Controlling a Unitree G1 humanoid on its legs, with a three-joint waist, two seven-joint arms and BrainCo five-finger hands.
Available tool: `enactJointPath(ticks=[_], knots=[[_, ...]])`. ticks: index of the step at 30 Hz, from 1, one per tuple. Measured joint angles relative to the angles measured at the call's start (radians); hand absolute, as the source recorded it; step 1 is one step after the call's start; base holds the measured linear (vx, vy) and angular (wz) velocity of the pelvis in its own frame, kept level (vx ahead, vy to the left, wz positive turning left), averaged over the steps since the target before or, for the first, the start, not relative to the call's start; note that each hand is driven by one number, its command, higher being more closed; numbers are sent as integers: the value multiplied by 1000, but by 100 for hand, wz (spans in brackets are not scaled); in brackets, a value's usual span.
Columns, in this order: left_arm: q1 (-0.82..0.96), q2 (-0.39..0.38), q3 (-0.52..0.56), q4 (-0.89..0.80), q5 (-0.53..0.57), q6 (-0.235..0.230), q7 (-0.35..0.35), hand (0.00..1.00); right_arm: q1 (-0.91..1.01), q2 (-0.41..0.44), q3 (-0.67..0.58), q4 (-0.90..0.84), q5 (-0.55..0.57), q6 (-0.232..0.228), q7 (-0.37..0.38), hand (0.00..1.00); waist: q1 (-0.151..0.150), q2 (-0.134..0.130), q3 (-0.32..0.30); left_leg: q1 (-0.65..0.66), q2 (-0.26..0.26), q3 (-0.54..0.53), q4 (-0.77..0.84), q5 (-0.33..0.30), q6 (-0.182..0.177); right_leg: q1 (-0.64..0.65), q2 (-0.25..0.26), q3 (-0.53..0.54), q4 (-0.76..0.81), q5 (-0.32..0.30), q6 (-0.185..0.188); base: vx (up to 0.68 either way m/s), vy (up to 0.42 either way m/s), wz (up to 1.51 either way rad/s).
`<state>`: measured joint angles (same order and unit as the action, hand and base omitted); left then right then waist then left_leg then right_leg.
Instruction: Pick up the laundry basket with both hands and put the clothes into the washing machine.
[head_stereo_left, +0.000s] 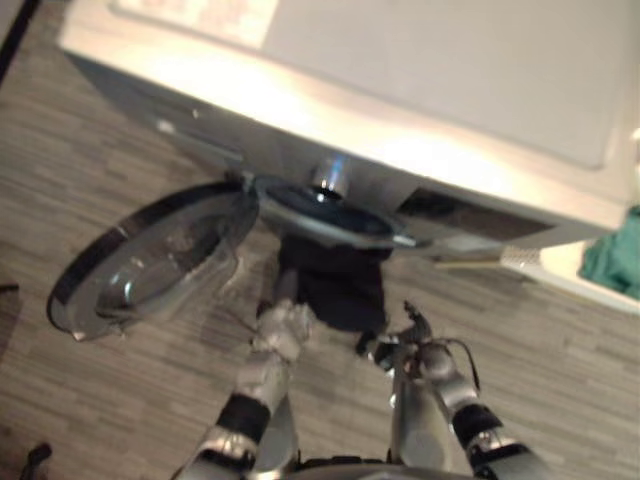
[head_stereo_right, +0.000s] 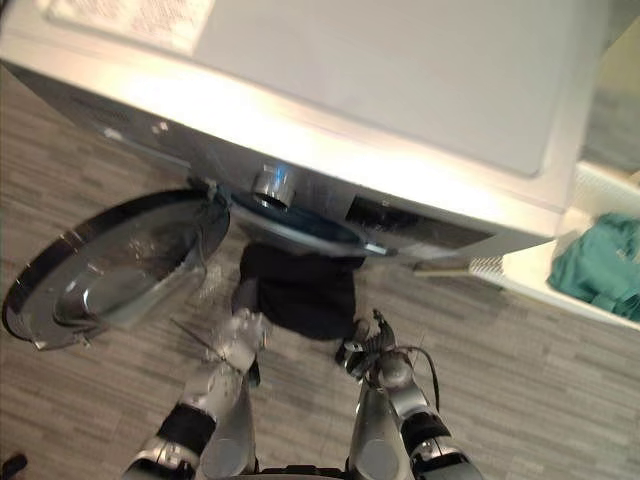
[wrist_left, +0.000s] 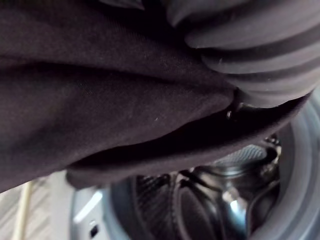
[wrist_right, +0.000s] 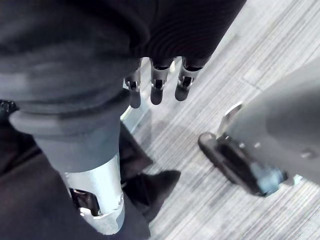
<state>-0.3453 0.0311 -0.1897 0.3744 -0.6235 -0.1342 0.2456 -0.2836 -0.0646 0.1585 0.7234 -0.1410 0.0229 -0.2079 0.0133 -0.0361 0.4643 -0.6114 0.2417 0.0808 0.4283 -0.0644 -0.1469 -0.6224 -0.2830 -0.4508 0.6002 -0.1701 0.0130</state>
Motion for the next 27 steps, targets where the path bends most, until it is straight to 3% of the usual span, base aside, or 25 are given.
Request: enactJointPath(ticks=[2,6,11,16,18,24,27], knots=[[-99,-11,44,1,-16,-21,32,100,2,27,1,-93,35,-5,-17,0,2,-3,35,-68,6,-10,70,-15,8,-46,-3,3,31,4,-4,-128,56,-1],[-188,-42,89,-77,-56,-73,88,100,18,59,40,-321,103,-36,-55,0,0,-1,45,-272,21,-35,273,-79,27,-220,-37,32,179,-21,-5,-114,58,-9],[-210,-75,115,-178,-86,-101,132,100,74,68,47,-486,143,-77,-79,0,0,-5,54,-505,38,-83,554,-191,31,-434,-76,97,430,-113,-8,-114,-4,-9],[-305,-35,134,-226,-105,-117,181,100,173,60,46,-561,172,-96,-76,0,-12,-9,56,-721,52,-136,821,-276,26,-647,-103,163,681,-192,-20,-121,12,-11],[-343,-17,136,-227,-112,-118,194,100,174,61,45,-598,182,-98,-76,0,-21,-12,58,-773,56,-146,876,-291,25,-701,-102,181,729,-200,-21,-92,39,-17],[-430,0,140,-253,-134,-138,195,100,148,94,42,-713,181,-169,-87,0,-49,-23,63,-915,59,-164,992,-315,23,-864,-102,229,841,-218,-26,-78,18,-9],[-467,7,137,-258,-135,-147,196,100,109,112,38,-719,178,-174,-111,0,-54,-24,64,-976,67,-177,1037,-322,19,-925,-98,238,881,-221,-32,-28,11,-14]])
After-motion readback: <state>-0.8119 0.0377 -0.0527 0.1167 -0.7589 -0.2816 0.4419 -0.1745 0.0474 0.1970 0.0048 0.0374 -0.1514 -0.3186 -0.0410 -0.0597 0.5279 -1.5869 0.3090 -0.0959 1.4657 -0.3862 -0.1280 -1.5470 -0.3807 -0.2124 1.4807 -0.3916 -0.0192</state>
